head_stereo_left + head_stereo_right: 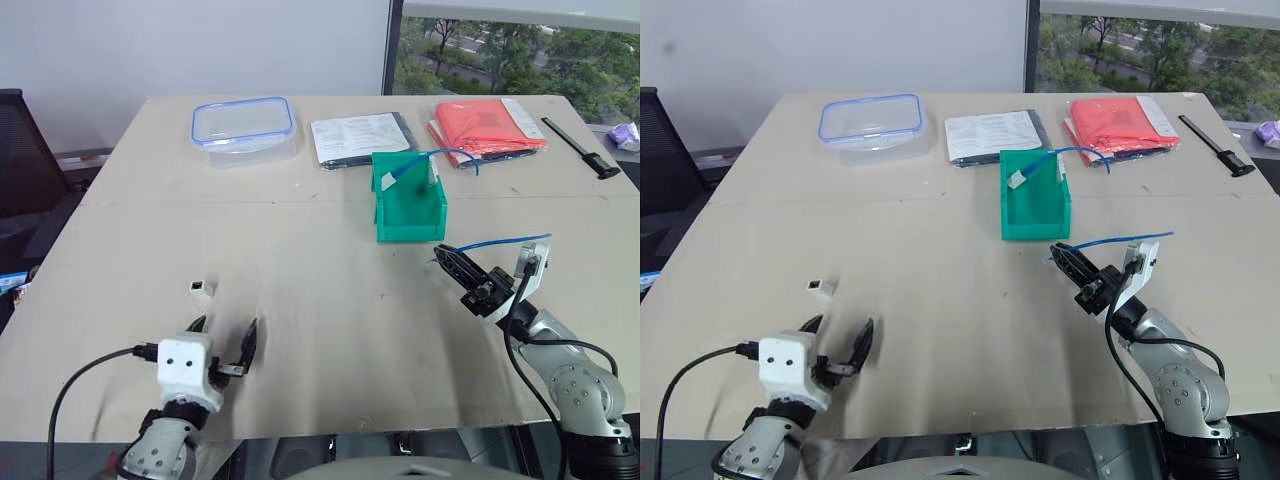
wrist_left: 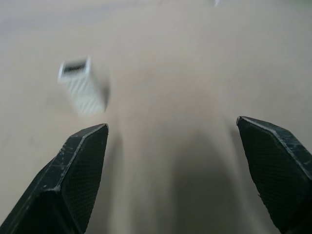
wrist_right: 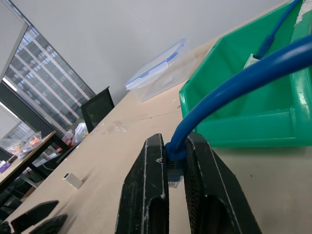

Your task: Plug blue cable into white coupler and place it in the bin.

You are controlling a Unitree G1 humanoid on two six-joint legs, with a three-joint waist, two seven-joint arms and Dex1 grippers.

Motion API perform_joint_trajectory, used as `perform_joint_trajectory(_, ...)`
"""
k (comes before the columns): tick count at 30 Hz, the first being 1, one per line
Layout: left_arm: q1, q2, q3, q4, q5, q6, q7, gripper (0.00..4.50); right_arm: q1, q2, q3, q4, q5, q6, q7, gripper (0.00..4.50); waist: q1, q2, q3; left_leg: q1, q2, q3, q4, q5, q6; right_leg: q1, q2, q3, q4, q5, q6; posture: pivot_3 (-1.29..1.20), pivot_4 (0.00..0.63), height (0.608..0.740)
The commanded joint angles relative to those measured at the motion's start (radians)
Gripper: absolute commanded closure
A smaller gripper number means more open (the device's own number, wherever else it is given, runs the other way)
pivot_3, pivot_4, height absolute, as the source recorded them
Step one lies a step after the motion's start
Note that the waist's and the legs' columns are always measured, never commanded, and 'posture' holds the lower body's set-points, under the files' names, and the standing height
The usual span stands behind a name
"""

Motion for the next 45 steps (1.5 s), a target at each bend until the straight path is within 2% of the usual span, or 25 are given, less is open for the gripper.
perform_joint_trajectory(1,-0.055,0.028,0.093,0.08,-0.055,-0.018,0.01,0.07,-0.01,0.009,-0.003,-0.032,0.0,-0.006,0.006,4.5,0.0,0.0,0.0,0.0,0.0,0.0,0.0,0.0,0.0,0.0,0.003,0.0,0.0,0.0,0.0,0.0,0.15,0.74)
perform_joint_trajectory(6,-0.167,0.135,0.085,0.257,-0.027,-0.036,-0.051,0.07,-0.016,0.029,-0.002,-0.031,-0.011,-0.012,-0.003,4.5,0.001,0.003,-0.002,0.0,0.001,0.0,0.0,0.0,0.0,0.0,0.005,0.0,0.0,0.0,0.0,0.0,0.15,0.74)
perform_joint_trajectory(11,-0.275,0.174,0.05,0.37,-0.035,-0.051,-0.09,0.07,-0.005,0.052,0.004,-0.04,-0.029,-0.019,-0.008,4.5,0.001,0.013,-0.009,0.002,0.001,0.001,0.0,0.0,0.0,0.002,0.005,0.001,0.001,0.0,0.0,0.0,0.15,0.74)
perform_joint_trajectory(14,-0.316,0.174,0.036,0.397,-0.034,-0.051,-0.097,0.87,-0.001,0.056,0.001,-0.049,-0.031,-0.016,-0.011,4.5,0.003,0.019,-0.013,0.002,0.001,0.001,0.0,0.0,0.0,0.002,0.005,0.001,0.001,0.0,0.0,0.0,0.15,0.74)
perform_joint_trajectory(16,-0.322,0.17,0.027,0.399,-0.036,-0.048,-0.101,1.75,-0.001,0.056,-0.003,-0.053,-0.031,-0.016,-0.015,4.5,0.003,0.02,-0.014,0.002,0.001,0.001,0.0,0.0,0.0,0.002,0.005,0.001,0.001,0.0,0.0,0.0,0.15,0.74)
perform_joint_trajectory(20,-0.331,0.159,0.031,0.402,-0.036,-0.044,-0.083,3.8,0.0,0.053,-0.009,-0.057,-0.033,-0.015,-0.019,4.5,0.003,0.021,-0.014,0.002,0.001,0.001,0.0,0.0,0.0,0.002,0.005,0.001,0.002,0.0,0.0,0.0,0.15,0.74)
perform_joint_trajectory(21,-0.336,0.159,0.033,0.406,-0.038,-0.045,-0.082,3.98,0.001,0.052,-0.009,-0.06,-0.034,-0.015,-0.02,4.5,0.003,0.021,-0.014,0.002,0.001,0.001,0.0,0.0,0.0,0.002,0.005,0.001,0.002,0.0,0.0,0.0,0.15,0.74)
perform_joint_trajectory(25,-0.371,0.178,0.01,0.409,-0.077,-0.053,-0.161,3.95,0.006,0.039,-0.008,-0.076,-0.039,-0.01,-0.017,4.5,0.006,0.022,-0.014,0.002,0.0,0.001,0.0,0.0,0.0,0.002,0.004,0.0,0.002,0.0,0.0,0.0,0.15,0.74)
perform_joint_trajectory(27,-0.41,0.203,-0.027,0.413,-0.108,-0.065,-0.258,3.95,-0.002,0.022,-0.01,-0.084,-0.037,-0.002,-0.009,4.5,0.007,0.021,-0.014,0.002,0.0,0.0,0.0,0.0,0.0,0.002,0.004,-0.001,0.002,0.0,0.0,0.0,0.15,0.74)
perform_joint_trajectory(32,-0.644,0.299,-0.214,0.48,-0.135,-0.068,-0.581,3.95,-0.068,-0.086,0.051,-0.105,-0.104,0.0,0.084,4.5,0.002,0.016,-0.011,0.0,-0.002,0.0,0.002,0.0,0.0,0.002,0.003,-0.001,0.001,0.0,0.0,0.0,0.15,0.74)
perform_joint_trajectory(35,-0.816,0.322,-0.34,0.535,-0.149,-0.021,-0.764,3.95,-0.133,-0.142,0.104,-0.103,-0.162,-0.015,0.149,4.5,-0.006,0.012,-0.01,-0.001,-0.003,0.001,0.002,0.0,0.0,0.002,0.005,0.0,0.0,0.0,0.0,0.0,0.15,0.74)
perform_joint_trajectory(37,-0.967,0.307,-0.443,0.618,-0.129,-0.017,-0.906,3.95,-0.195,-0.194,0.168,-0.087,-0.247,-0.047,0.221,4.5,-0.008,0.011,-0.01,-0.001,-0.004,0.001,0.001,0.0,0.001,0.002,0.007,0.001,-0.001,0.002,0.004,0.0,0.15,0.74)
perform_joint_trajectory(39,-1.056,0.288,-0.495,0.696,-0.12,-0.033,-0.984,3.95,-0.234,-0.21,0.2,-0.066,-0.288,-0.068,0.253,4.5,-0.009,0.01,-0.009,-0.001,-0.004,0.0,0.0,0.0,0.001,0.001,0.009,0.001,-0.001,0.002,0.004,0.0,0.15,0.74)
perform_joint_trajectory(45,-1.244,0.185,-0.573,1.036,-0.055,-0.188,-1.13,3.95,-0.307,-0.219,0.309,0.066,-0.479,-0.212,0.342,4.5,-0.008,0.008,-0.008,-0.002,-0.003,0.001,-0.001,0.0,0.001,0.001,0.013,0.0,-0.001,0.002,0.005,0.0,0.15,0.74)
